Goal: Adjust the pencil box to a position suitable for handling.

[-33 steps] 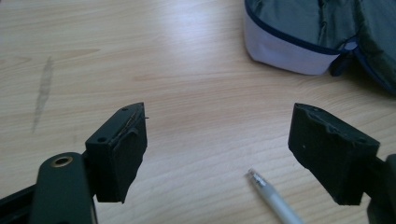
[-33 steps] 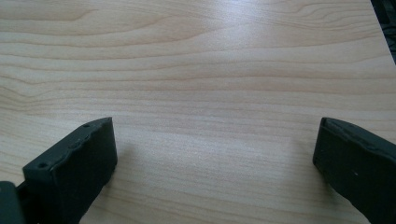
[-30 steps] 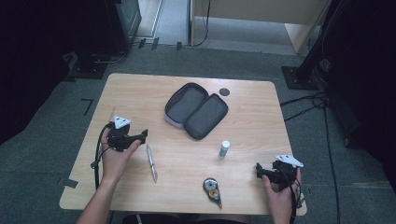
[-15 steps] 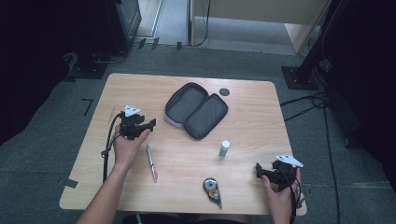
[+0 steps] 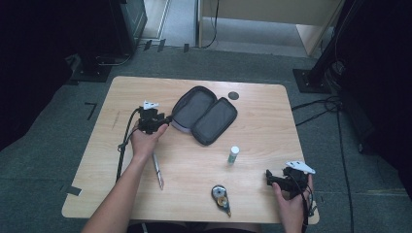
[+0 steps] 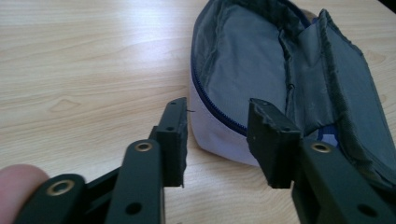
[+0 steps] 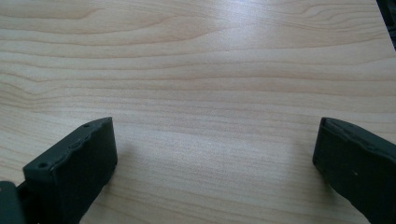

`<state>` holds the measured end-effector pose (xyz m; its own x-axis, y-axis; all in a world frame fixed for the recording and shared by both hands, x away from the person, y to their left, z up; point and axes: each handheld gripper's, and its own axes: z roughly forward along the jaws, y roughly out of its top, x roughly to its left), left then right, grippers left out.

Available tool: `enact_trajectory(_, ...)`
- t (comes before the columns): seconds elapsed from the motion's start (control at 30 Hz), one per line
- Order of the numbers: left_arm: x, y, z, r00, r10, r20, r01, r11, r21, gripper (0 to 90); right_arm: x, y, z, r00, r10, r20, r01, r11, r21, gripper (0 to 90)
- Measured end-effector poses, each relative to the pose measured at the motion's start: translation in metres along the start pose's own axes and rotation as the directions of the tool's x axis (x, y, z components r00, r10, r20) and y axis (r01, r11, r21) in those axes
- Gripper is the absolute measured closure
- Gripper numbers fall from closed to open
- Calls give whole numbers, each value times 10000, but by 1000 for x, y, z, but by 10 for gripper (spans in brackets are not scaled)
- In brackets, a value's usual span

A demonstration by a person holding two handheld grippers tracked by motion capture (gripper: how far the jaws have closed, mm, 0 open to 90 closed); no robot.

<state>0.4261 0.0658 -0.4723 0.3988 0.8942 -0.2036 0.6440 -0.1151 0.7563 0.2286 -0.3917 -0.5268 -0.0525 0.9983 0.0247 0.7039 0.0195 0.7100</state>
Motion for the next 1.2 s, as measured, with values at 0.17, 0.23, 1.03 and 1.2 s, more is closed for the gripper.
enact_trajectory(0.17, 3, 7, 9, 9986, -414, -315, 419, 9990, 179, 698, 0, 0, 0, 10000, -10, -23, 10, 10000, 1, 0)
enact_trajectory(0.23, 2, 10, 13, 9981, -519, -330, 526, 9984, 208, 711, 0, 0, 0, 10000, -23, -44, 23, 10000, 8, 0)
enact_trajectory(1.03, -14, 1, 14, 9946, -143, -1024, 273, 9916, 1262, 893, 0, 0, 0, 10000, -55, -72, 55, 10000, -4, 0)
enact_trajectory(1.2, -25, -9, 6, 9970, 185, -754, -74, 9896, 1440, 812, 0, 0, 0, 10000, -58, -76, 58, 10000, -5, 0)
